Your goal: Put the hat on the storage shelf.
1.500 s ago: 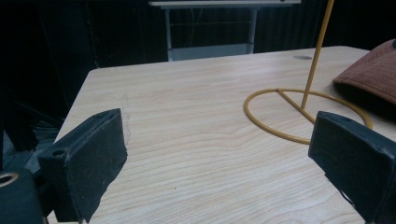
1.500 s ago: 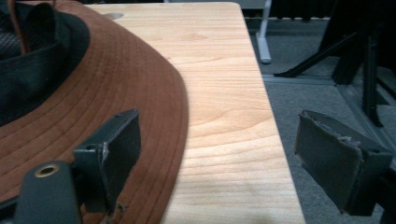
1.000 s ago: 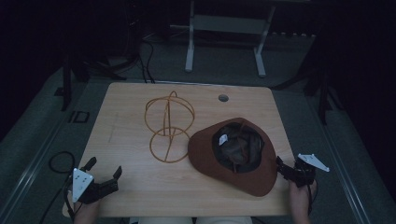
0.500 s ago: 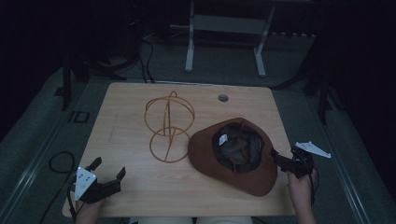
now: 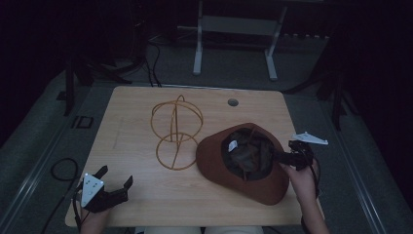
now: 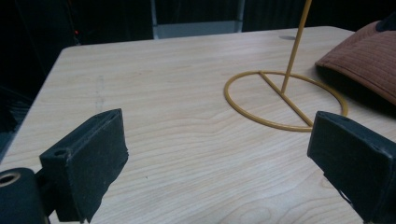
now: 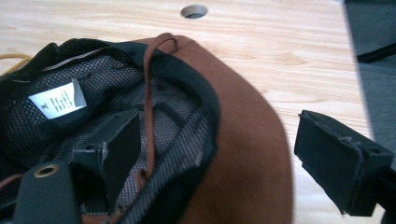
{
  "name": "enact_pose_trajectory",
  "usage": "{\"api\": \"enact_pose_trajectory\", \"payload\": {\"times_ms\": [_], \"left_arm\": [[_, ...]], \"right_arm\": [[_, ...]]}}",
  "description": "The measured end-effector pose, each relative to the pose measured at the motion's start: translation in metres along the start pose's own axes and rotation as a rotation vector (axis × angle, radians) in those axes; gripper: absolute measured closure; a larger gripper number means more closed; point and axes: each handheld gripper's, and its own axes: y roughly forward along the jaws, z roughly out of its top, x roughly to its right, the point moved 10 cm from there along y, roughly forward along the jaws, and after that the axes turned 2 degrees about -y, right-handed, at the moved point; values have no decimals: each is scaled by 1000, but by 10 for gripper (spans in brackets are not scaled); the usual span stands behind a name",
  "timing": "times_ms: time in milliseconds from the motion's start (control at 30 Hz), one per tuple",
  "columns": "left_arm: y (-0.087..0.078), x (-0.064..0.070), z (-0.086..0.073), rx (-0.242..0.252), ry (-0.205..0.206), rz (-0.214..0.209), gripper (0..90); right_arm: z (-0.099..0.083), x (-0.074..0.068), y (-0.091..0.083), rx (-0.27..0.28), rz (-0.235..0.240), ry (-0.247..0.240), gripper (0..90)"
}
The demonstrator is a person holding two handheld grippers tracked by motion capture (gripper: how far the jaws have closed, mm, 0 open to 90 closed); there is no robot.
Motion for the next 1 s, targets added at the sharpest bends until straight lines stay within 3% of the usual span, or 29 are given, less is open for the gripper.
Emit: {"api": "enact_pose_trajectory", "payload": {"times_ms": [67, 567, 667, 733, 900, 1000], "left_arm": [[0, 1, 0, 3, 2, -2, 52], [2, 5, -2, -13, 6, -37, 53], [2, 4, -2, -18, 3, -35, 53], [2, 4, -3, -22, -1, -41, 53], [2, 4, -3, -26, 8, -35, 53], [2, 3, -4, -28, 6, -32, 54]], "right_arm": [[2, -2, 8, -24, 3, -3, 194], [1, 0, 61, -165, -79, -77, 230], [-3, -3, 67, -171, -53, -43, 231], [-7, -3, 71, -184, -62, -46, 232], [-21, 0, 82, -237, -113, -87, 338], [-24, 0, 84, -223, -155, -119, 419]]}}
